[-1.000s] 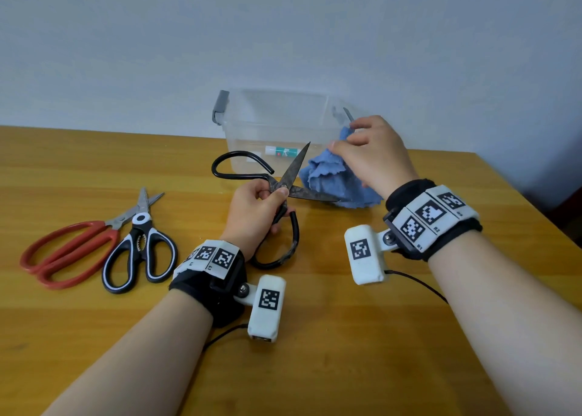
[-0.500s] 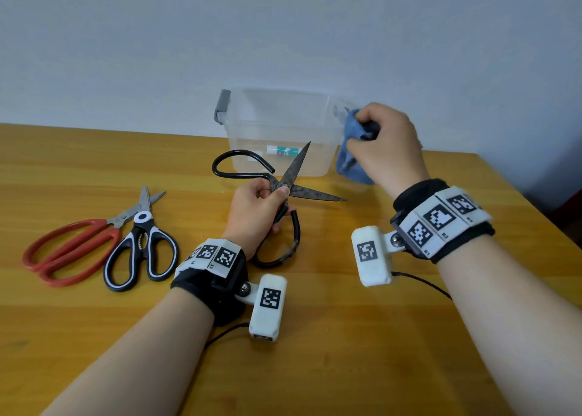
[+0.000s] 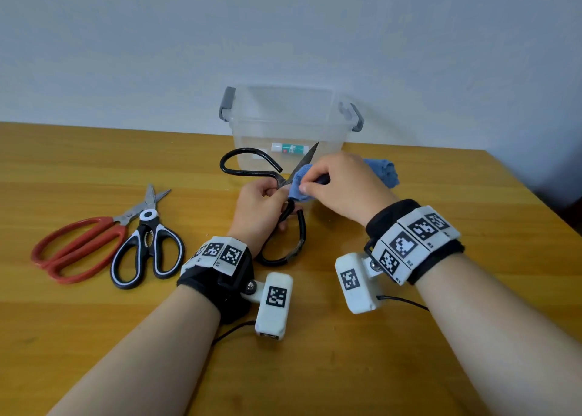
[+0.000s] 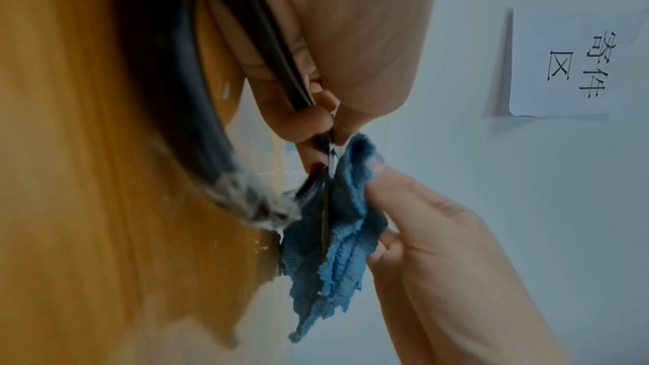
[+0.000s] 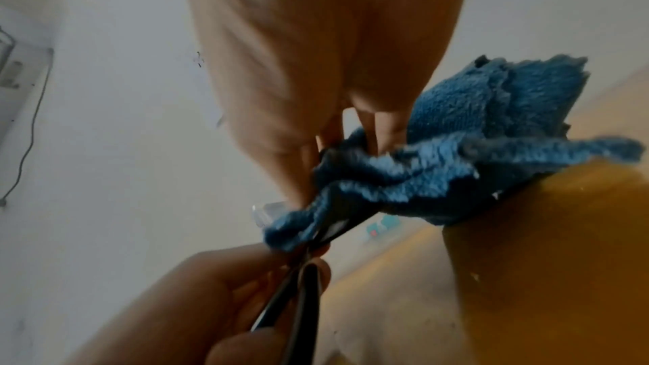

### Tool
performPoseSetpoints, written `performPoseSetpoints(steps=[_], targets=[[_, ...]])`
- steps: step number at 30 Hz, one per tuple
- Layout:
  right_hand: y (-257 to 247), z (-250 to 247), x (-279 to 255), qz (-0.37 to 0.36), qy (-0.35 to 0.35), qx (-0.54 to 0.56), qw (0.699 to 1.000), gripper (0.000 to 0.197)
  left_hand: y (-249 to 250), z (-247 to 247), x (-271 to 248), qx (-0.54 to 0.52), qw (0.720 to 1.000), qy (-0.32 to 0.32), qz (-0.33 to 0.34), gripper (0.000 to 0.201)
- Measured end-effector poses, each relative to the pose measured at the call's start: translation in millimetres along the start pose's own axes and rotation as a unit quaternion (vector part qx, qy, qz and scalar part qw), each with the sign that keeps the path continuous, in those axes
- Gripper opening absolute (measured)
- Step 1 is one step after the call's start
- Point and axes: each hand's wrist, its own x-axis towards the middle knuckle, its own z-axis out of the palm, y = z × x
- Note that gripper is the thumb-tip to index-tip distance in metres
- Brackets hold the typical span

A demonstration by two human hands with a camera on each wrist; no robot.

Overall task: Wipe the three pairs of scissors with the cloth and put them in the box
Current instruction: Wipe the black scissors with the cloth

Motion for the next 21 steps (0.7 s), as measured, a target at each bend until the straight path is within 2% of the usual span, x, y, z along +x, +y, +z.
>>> performPoseSetpoints(steps=[1, 2, 4, 8, 10, 15, 18, 21], targets=[[-1, 0, 0, 0.006, 0.012, 0.006, 1.000, 0.011, 0, 0, 0, 0.001, 1.000, -0.002, 0.000, 0.017], [-1, 2, 1, 0.011, 0.017, 0.000, 1.000, 0.012, 1, 0, 0, 0.003, 1.000, -0.005, 0.000, 0.017], [-2, 8, 4, 0.018, -0.006, -0.044, 0.999, 0.009, 2, 0, -1, 0.015, 1.000, -0.010, 0.001, 0.017], [-5, 14, 13, 0.059, -0.028, -0.077, 0.995, 0.039, 0, 0, 1, 0.038, 0.999, -0.004, -0.001, 0.024], [-10, 15, 18, 0.061, -0.033, -0.109, 0.992, 0.043, -2, 0, 2, 0.052, 0.999, -0.002, -0.002, 0.031], [-18, 16, 29, 0.066, -0.057, -0.170, 0.982, 0.037, -3, 0, 3, 0.073, 0.997, -0.004, 0.001, 0.039], [-15, 12, 30, 0.081, -0.068, -0.160, 0.981, 0.016, -5, -1, 4, 0.080, 0.997, -0.008, 0.005, 0.038], [-10, 9, 30, 0.102, -0.080, -0.123, 0.984, 0.023, -7, -1, 5, 0.080, 0.997, -0.012, 0.004, 0.039]])
